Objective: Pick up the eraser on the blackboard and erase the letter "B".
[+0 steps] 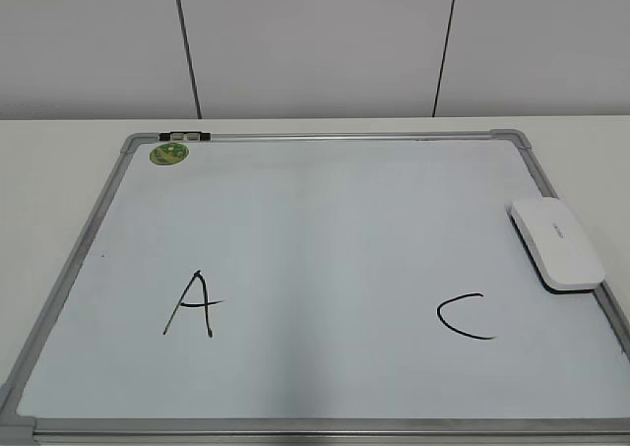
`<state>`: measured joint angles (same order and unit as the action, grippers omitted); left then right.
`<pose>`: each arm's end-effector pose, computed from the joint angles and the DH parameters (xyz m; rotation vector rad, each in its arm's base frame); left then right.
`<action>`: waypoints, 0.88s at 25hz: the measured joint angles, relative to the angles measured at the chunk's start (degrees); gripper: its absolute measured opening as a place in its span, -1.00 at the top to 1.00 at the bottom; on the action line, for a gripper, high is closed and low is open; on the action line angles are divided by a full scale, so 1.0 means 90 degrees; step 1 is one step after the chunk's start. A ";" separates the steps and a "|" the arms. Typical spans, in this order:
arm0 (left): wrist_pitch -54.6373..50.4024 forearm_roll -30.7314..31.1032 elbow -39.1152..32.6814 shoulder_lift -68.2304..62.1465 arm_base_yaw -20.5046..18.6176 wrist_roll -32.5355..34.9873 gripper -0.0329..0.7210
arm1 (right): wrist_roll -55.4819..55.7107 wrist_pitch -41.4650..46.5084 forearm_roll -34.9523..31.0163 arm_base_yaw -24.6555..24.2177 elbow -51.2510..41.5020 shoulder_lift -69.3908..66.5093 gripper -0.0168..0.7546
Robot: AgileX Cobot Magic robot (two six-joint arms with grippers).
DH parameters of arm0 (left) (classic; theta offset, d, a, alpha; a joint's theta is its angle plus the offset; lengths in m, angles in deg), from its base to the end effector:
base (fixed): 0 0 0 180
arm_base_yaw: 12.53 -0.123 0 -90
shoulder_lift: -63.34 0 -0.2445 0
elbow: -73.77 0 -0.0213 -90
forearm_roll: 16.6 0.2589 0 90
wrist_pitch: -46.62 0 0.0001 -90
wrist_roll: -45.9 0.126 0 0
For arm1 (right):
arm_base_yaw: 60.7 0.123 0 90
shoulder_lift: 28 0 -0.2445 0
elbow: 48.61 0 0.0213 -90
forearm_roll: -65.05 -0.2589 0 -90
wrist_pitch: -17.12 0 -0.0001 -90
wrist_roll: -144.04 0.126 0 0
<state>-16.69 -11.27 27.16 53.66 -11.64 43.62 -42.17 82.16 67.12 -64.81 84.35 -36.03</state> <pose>0.0719 0.0093 0.2636 -0.0322 2.0844 0.0785 0.0664 -0.0089 0.2596 -0.0347 2.0991 -0.1522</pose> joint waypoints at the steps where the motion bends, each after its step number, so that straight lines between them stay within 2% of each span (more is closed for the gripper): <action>1: 0.0000 0.0000 0.0000 0.0000 0.0000 0.0000 0.27 | 0.0000 0.0000 0.0000 0.0000 0.0000 0.0000 -0.58; 22: 0.0000 0.0000 0.0000 0.0000 0.0000 0.0000 0.27 | 0.0000 0.0000 0.0000 0.0000 0.0000 0.0000 -0.58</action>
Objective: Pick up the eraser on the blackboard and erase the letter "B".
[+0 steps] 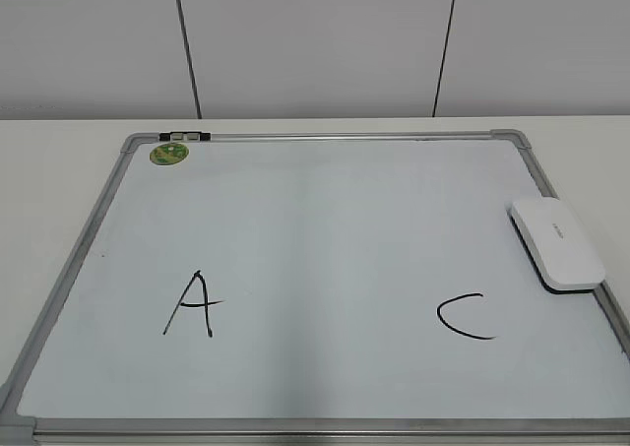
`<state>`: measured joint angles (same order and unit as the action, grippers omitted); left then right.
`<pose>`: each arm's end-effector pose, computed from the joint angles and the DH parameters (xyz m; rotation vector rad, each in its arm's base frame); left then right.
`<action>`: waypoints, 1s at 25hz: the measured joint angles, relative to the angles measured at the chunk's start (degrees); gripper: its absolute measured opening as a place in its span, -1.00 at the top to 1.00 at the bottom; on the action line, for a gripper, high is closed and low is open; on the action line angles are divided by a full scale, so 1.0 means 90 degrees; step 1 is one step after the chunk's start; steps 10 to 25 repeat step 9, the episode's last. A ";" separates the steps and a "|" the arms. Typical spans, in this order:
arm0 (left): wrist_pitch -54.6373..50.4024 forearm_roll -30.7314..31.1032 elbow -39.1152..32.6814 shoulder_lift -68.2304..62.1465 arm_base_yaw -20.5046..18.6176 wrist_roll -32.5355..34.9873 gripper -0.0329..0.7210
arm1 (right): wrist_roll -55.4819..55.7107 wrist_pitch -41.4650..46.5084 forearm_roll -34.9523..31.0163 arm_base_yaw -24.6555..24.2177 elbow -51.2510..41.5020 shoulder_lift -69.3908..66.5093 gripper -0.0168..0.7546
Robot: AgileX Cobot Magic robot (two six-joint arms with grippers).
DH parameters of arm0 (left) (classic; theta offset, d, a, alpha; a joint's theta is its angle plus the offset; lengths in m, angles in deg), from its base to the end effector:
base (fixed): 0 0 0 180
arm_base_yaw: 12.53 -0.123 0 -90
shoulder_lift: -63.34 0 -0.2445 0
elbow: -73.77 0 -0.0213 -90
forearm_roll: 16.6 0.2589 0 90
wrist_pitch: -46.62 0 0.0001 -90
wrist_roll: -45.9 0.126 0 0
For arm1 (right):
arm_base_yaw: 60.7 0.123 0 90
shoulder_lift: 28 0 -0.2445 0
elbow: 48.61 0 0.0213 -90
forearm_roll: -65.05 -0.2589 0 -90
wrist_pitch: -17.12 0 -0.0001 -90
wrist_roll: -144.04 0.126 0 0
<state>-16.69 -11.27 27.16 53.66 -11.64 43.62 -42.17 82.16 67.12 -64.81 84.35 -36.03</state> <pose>0.0719 0.0093 0.2636 -0.0322 2.0844 0.0785 0.0664 -0.0089 0.2596 -0.0347 2.0991 -0.1522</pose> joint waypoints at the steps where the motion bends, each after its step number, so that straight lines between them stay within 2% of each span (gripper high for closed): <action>1: 0.0000 0.0000 0.0000 0.0000 0.0000 0.0000 0.27 | 0.0000 0.0000 0.0000 0.0000 0.0000 0.0000 -0.58; 25: 0.0000 0.0000 0.0000 0.0000 0.0000 0.0000 0.27 | 0.0000 0.0000 0.0000 0.0000 0.0000 0.0000 -0.58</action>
